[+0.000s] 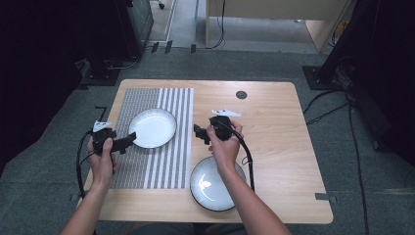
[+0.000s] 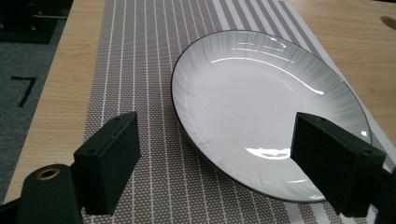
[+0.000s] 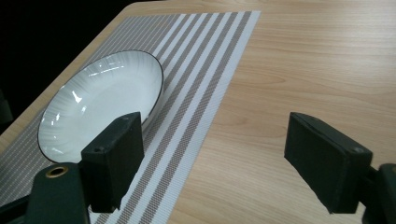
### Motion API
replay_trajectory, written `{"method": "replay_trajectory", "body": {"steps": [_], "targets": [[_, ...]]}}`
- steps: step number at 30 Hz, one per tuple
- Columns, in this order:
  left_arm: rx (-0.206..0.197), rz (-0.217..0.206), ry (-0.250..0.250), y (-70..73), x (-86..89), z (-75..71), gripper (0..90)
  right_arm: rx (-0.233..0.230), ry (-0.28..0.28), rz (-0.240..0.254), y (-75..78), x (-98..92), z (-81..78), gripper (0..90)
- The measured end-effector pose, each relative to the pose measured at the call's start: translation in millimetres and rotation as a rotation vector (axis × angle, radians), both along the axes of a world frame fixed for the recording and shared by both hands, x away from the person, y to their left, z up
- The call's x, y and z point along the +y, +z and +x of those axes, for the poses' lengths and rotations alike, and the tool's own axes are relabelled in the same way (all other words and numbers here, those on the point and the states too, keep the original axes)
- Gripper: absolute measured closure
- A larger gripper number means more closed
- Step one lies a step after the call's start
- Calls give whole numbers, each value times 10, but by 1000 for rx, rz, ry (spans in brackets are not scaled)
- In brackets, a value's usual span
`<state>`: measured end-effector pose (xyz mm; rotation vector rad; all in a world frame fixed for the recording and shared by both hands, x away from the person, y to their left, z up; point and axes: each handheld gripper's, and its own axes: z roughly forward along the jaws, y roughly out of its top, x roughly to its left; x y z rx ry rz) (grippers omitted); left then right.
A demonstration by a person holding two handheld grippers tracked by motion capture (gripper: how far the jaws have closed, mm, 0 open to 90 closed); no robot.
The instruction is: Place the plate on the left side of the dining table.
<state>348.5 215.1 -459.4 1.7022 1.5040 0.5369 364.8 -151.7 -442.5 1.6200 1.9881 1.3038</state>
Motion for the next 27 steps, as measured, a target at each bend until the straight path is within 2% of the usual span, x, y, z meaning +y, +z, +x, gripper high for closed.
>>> {"method": "replay_trajectory", "body": {"steps": [3, 9, 10, 19, 20, 27], "targets": [[-11, 11, -14, 21, -23, -74, 159, -10, -5, -21, 18, -87, -56, 196], [-20, 19, -35, 31, -59, -187, 152, -14, -13, -21, 33, -251, -143, 192], [-24, 18, -41, 30, -61, -224, 140, -17, -18, -30, 29, -332, -198, 190], [-46, 34, -66, 61, -98, -389, 123, -22, -37, -39, -10, -600, -351, 185], [-51, 34, -80, 58, -104, -435, 113, -31, -38, -64, -19, -680, -394, 183], [-52, 49, -94, 36, -114, -536, 97, -21, -50, -66, -74, -909, -511, 181]]}}
